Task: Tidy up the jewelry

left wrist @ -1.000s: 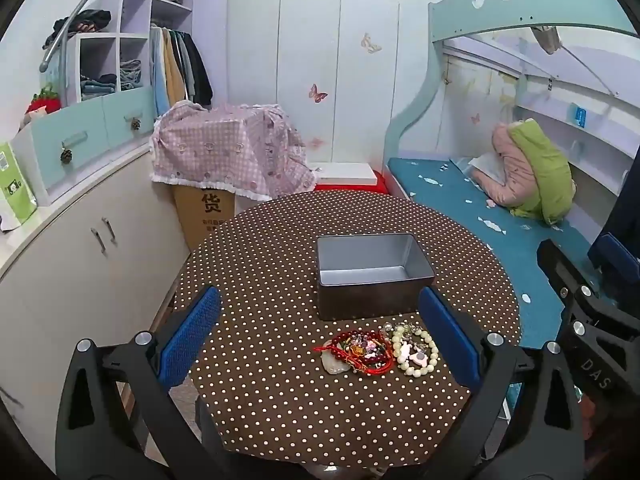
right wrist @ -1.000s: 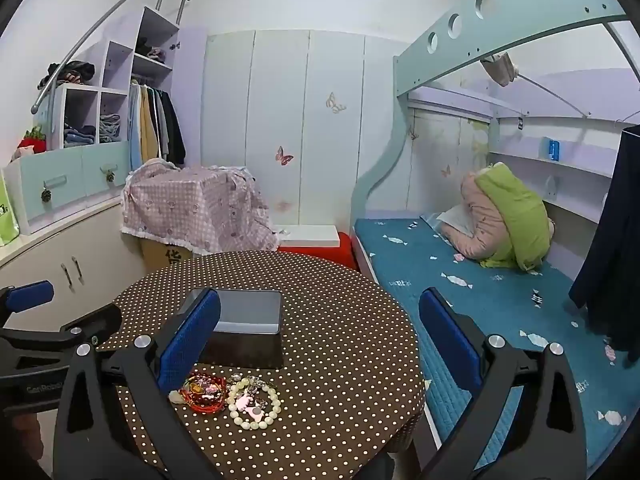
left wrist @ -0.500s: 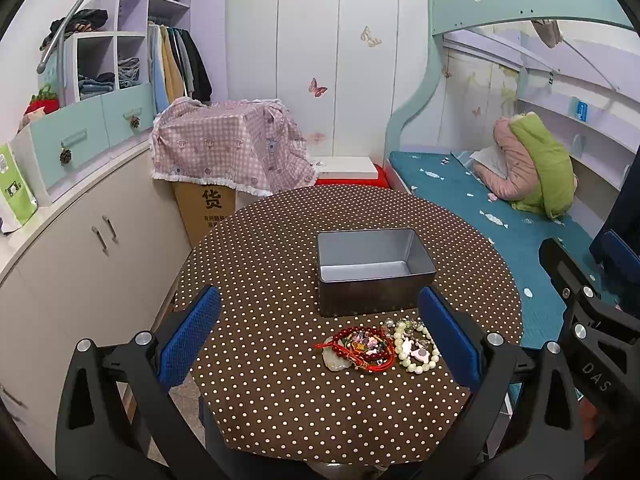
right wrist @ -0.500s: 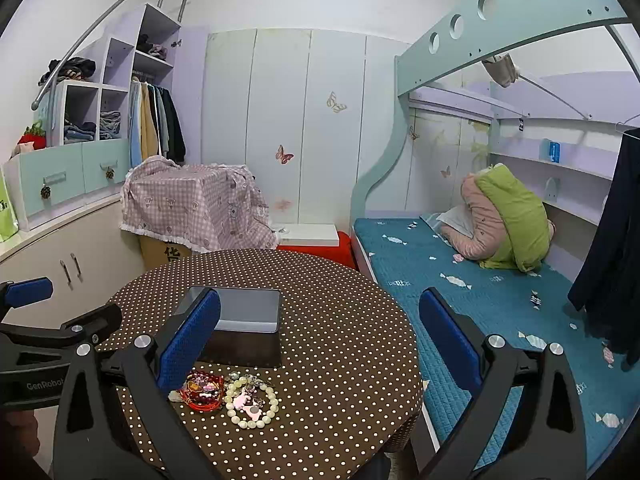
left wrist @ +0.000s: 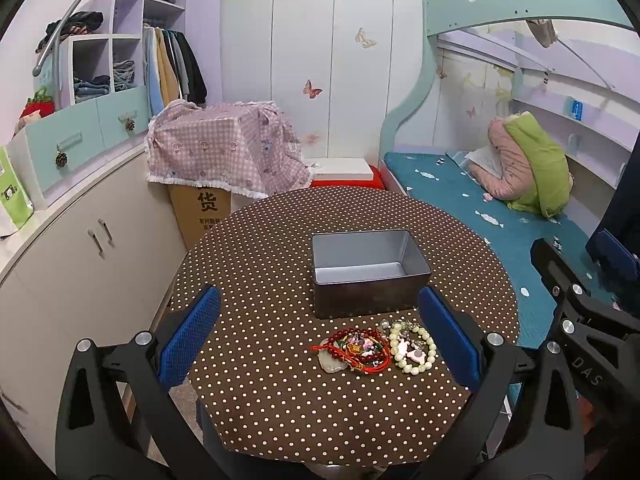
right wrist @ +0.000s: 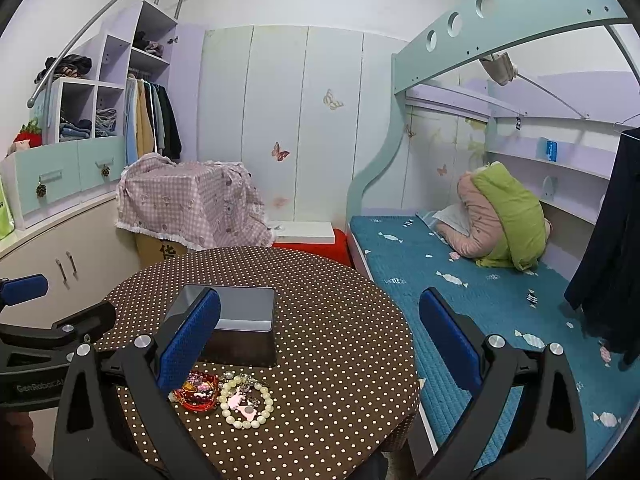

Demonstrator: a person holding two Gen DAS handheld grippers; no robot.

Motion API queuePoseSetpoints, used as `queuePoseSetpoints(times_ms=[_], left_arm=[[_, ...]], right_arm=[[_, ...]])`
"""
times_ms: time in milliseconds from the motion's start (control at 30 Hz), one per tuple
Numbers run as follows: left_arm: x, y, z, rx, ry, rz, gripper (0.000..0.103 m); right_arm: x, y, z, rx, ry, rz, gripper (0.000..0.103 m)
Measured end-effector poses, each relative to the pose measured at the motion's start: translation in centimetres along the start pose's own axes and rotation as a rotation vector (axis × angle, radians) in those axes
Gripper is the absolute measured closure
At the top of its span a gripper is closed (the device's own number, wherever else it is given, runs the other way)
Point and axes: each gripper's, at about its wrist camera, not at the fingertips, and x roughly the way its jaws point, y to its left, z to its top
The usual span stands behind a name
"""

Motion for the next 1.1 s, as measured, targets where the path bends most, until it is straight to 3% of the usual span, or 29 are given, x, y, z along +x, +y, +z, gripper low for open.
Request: queuePoseSetpoints(times_ms=[1100], left_arm=[[0.6,0.43,-0.35,-0.006,0.018,0.003,0.005]], right_arm=[[0.68,0.22,-0.45,-0.002,0.023,0.012,0.007]])
